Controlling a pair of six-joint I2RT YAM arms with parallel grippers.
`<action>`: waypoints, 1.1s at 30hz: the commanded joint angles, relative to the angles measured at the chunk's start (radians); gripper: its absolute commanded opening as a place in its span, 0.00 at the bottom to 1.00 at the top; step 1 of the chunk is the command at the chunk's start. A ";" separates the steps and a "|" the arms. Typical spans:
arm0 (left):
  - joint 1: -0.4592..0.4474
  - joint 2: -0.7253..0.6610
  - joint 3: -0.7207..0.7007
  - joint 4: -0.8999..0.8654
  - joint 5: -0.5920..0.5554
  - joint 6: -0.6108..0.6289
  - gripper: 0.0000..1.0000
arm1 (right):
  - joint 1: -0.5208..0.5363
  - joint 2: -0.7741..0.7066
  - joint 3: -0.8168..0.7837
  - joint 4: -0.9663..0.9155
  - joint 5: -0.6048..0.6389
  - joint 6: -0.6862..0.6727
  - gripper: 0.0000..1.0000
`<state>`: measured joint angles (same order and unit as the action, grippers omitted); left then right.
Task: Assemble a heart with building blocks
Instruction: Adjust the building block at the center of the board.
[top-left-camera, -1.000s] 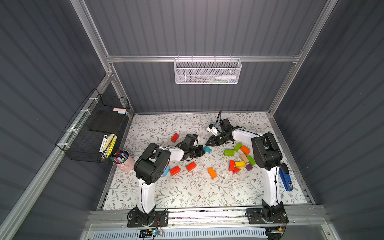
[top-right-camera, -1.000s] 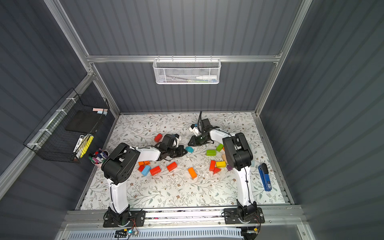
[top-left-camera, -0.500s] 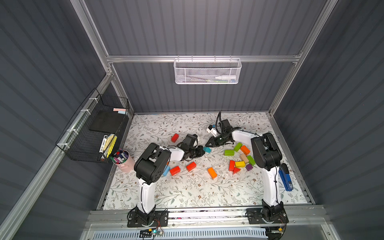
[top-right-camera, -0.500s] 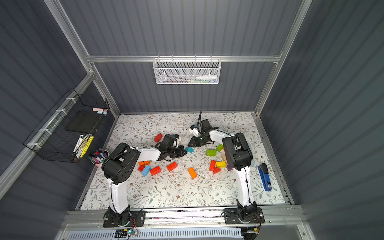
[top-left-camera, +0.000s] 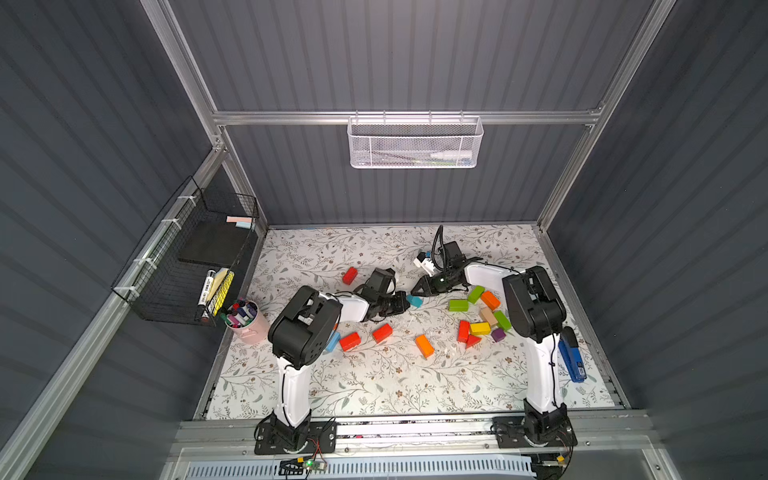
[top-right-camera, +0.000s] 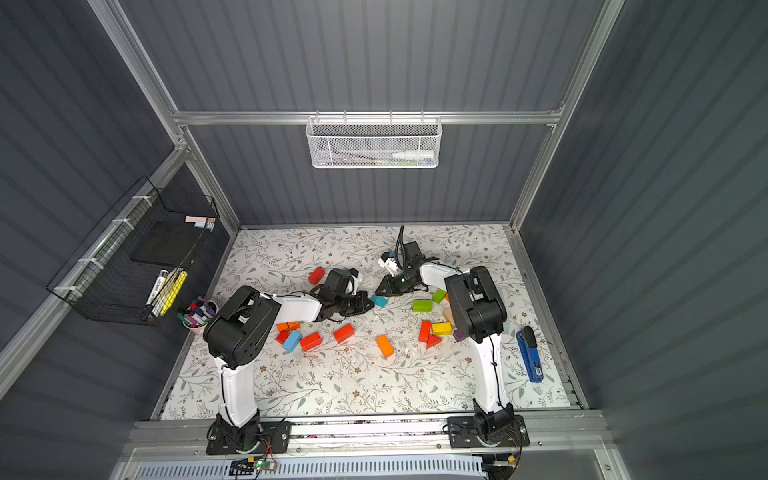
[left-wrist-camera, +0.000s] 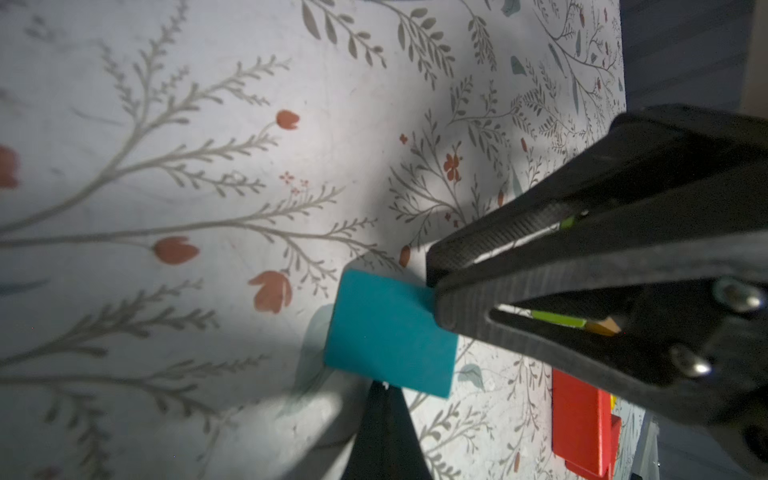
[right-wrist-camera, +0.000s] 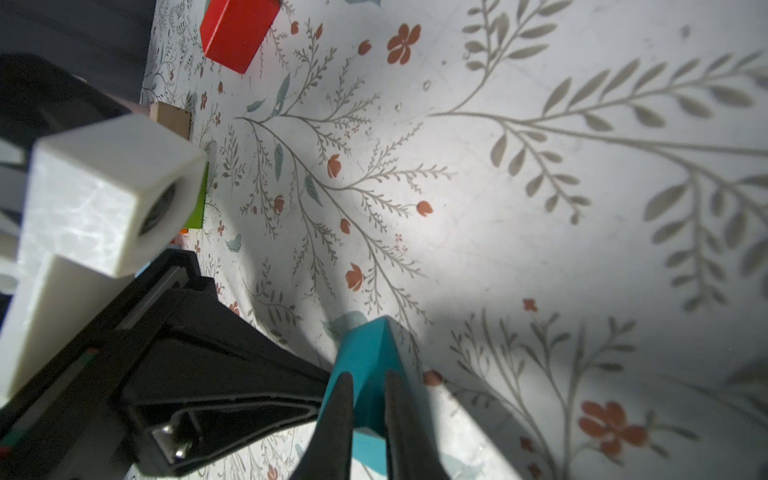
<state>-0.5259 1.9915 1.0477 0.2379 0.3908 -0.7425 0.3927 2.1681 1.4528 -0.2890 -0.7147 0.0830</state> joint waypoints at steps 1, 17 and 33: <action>0.002 0.023 0.007 -0.039 -0.035 0.003 0.00 | 0.014 -0.038 -0.031 -0.006 -0.008 0.006 0.17; 0.023 0.010 -0.014 -0.040 -0.039 0.003 0.00 | 0.033 -0.092 -0.086 0.029 -0.002 0.025 0.17; 0.036 0.014 -0.020 -0.045 -0.040 0.014 0.00 | 0.070 -0.122 -0.117 0.062 0.017 0.054 0.17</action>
<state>-0.4934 1.9915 1.0473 0.2390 0.3801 -0.7425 0.4381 2.0651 1.3521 -0.2321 -0.6937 0.1246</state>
